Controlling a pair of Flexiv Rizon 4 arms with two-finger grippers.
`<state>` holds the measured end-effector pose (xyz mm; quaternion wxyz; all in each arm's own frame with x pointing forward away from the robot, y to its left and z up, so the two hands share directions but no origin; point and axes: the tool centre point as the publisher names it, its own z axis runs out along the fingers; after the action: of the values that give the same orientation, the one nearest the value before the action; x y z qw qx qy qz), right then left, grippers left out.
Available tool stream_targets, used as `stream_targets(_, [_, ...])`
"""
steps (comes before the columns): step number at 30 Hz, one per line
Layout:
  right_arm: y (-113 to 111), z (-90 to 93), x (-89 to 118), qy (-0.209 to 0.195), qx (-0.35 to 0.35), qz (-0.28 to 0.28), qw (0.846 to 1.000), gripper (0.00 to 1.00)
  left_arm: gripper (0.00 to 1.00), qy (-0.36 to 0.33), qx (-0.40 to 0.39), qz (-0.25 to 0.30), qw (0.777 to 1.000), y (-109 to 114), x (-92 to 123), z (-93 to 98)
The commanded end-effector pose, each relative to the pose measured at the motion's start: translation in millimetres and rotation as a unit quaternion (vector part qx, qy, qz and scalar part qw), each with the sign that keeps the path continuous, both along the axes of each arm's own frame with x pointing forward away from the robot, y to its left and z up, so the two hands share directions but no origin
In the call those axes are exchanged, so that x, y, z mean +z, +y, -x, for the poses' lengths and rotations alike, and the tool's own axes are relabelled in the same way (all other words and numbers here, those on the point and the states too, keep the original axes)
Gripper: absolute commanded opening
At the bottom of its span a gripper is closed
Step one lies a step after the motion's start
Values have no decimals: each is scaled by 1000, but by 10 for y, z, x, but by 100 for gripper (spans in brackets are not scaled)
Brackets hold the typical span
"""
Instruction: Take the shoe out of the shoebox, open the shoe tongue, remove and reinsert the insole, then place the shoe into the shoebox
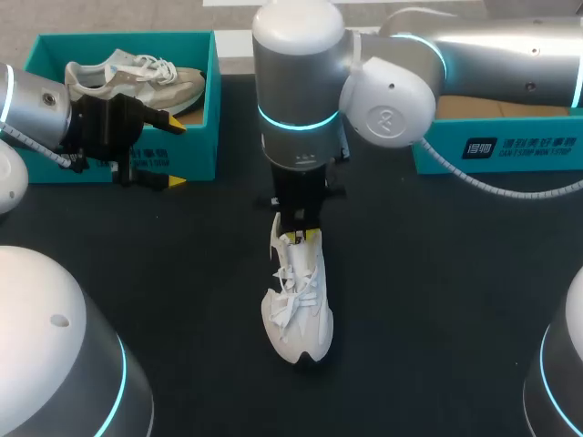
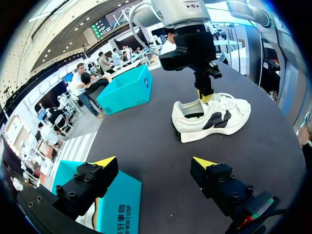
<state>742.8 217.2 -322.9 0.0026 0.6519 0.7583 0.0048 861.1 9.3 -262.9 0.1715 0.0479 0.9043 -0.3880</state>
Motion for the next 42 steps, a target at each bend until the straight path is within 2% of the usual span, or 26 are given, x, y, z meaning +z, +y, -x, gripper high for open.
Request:
stream_targets(1, [-75,2,235,-27,47,-2,999,29,100,0,1,-1,1000,-2,2,11])
stream_targets(2, [-80,-24,274,-36,60,-7,998,32,100,0,1,-1,1000,-2,2,11])
stream_targets(3, [-79,-56,316,-42,91,1,995,41,100,0,1,-1,1000,-2,2,11])
stream_targets(4, [-66,-87,362,-50,116,-10,992,45,100,0,1,-1,1000,-2,2,11])
stream_targets(6, [-57,-152,453,-63,164,-8,984,49,100,0,1,-1,1000,-2,2,11])
stream_targets(7, [-52,-183,491,-65,192,-1,979,67,100,0,1,-1,1000,-2,2,11])
stream_targets(8, [-44,-208,522,-67,215,-2,974,77,100,0,1,-1,1000,-2,2,11])
stream_targets(9, [-37,-235,553,-69,242,0,968,98,100,0,1,-1,1000,-2,2,11])
stream_targets(10, [-30,-257,580,-66,275,13,959,100,100,0,1,-1,1000,-2,2,11])
stream_targets(14, [6,-324,666,-66,374,35,924,100,100,0,1,-1,1000,-2,2,11])
stream_targets(16, [21,-320,712,-40,412,38,910,100,100,0,1,-1,1000,-2,2,11])
stream_targets(17, [-5,-315,722,-22,415,68,907,100,100,0,1,-1,1000,-2,2,11])
stream_targets(31, [-5,-315,722,-22,415,68,907,100,100,0,1,-1,1000,-2,2,11])
stream_targets(33, [4,-325,697,-27,448,66,891,100,100,0,1,-1,1000,-2,2,11])
stream_targets(34, [-14,-341,691,-30,449,62,891,100,100,0,1,-1,1000,-2,2,11])
stream_targets(38, [-67,-429,689,-55,508,78,856,100,100,0,1,-1,1000,-2,2,11])
stream_targets(42, [-124,-569,619,-51,548,91,830,100,100,0,1,-1,1000,-2,2,11])
